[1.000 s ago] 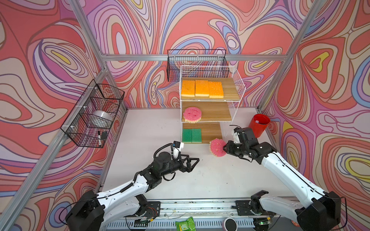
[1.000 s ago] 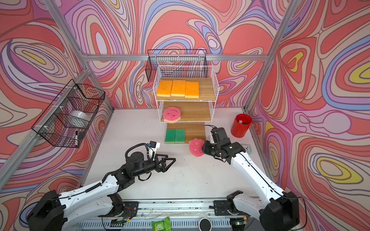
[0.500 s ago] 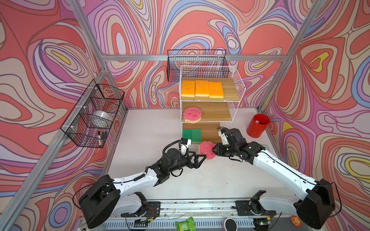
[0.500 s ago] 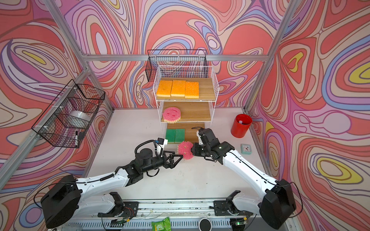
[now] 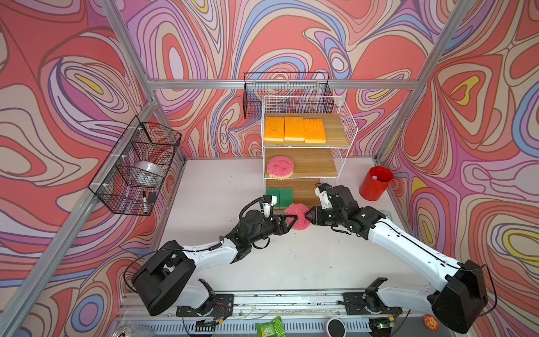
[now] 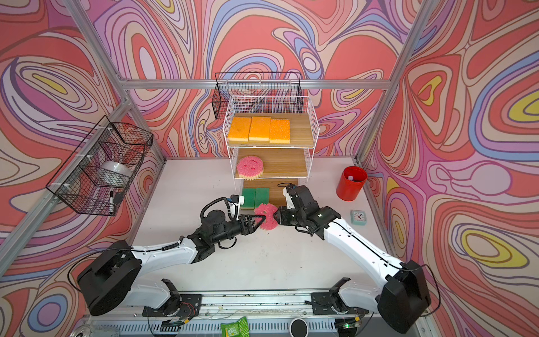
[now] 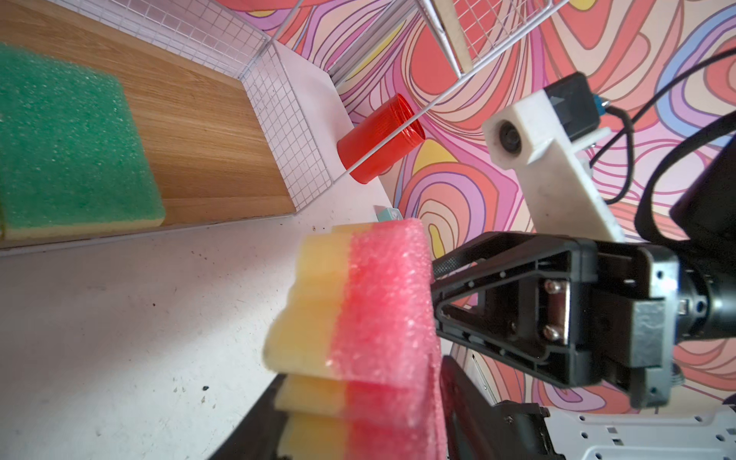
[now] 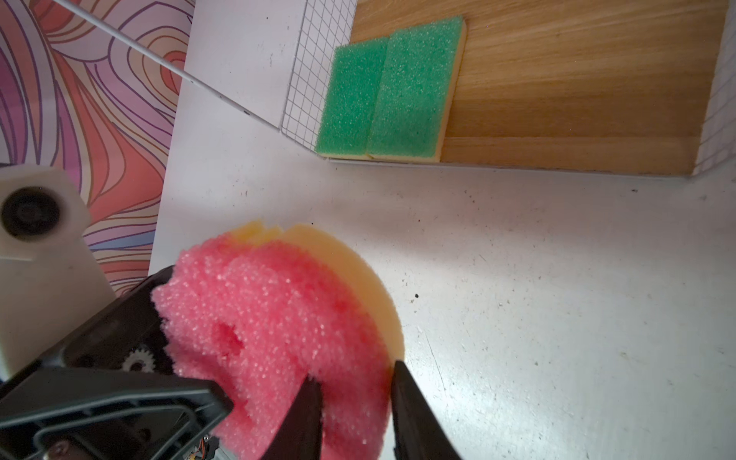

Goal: Arrange cleaning sponges on a shelf
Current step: Pick up the cleaning sponge at the middle-right of the table.

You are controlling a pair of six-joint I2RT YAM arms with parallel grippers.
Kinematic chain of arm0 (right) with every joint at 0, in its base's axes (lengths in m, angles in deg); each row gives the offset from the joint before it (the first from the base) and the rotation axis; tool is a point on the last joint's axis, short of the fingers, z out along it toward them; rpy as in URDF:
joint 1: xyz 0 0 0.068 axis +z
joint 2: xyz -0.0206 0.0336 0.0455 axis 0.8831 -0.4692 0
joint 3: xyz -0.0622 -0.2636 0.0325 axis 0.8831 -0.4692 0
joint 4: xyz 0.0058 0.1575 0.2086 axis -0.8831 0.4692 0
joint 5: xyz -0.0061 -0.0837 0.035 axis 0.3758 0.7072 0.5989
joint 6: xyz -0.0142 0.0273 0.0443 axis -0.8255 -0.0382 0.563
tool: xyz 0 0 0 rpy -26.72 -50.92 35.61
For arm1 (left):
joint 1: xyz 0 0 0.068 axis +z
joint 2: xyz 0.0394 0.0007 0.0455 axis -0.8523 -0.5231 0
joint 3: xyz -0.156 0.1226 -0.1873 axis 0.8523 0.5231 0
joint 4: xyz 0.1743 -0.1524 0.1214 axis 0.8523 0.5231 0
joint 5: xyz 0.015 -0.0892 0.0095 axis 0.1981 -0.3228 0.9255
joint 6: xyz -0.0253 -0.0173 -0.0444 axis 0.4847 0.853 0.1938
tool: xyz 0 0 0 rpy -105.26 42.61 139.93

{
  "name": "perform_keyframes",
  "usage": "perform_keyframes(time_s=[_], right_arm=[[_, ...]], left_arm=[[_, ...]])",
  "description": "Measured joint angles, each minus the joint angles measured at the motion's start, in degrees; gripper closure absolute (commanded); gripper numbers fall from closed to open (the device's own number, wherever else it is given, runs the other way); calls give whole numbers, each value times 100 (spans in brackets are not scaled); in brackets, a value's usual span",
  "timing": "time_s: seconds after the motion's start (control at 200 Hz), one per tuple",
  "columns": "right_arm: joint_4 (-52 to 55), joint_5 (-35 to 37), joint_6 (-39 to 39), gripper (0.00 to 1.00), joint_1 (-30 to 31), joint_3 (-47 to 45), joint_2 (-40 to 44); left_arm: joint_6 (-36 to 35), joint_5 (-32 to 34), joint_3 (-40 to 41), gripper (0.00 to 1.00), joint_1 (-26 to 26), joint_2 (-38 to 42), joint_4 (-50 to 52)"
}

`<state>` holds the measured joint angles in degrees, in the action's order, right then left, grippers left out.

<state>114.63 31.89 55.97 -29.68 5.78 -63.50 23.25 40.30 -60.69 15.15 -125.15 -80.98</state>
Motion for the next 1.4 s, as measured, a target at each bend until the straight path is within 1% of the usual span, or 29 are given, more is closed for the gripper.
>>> perform_keyframes(time_s=[0.055,0.145,0.27,0.411,0.506,0.656,0.796,0.931,1.076,1.172,1.267,1.337,1.402], right_arm=[[-11,-7,-11,65,0,0,-31],[-31,11,-26,56,0,0,-83],[-31,55,-92,51,-2,0,-136],[-11,138,-170,40,-7,4,-140],[20,157,-247,37,-7,33,-140],[-31,116,-306,36,0,55,-76],[-186,9,-269,41,7,55,208],[-632,-162,-144,44,7,-11,654],[-1115,-374,7,44,7,-284,1069],[-1340,-468,109,48,7,-481,1222],[-1705,-564,243,48,7,-809,1408],[-1998,-682,352,47,7,-1082,1532],[-2264,-813,439,44,7,-1259,1574]], left_arm=[[44,-35,0,55,22,0,-44],[94,-72,0,56,48,0,-109],[181,-87,0,58,76,0,-144],[262,-144,-2,59,118,15,-138],[302,-190,0,59,151,120,-15],[348,-273,-2,59,229,391,271],[468,-452,-2,59,426,568,402],[566,-584,-9,59,643,640,595],[546,-660,-118,59,682,894,984],[538,-706,-210,59,708,1054,1141],[522,-758,-310,58,778,1174,1314],[527,-811,-337,58,857,1283,1399],[546,-909,-348,58,935,1333,1416]])
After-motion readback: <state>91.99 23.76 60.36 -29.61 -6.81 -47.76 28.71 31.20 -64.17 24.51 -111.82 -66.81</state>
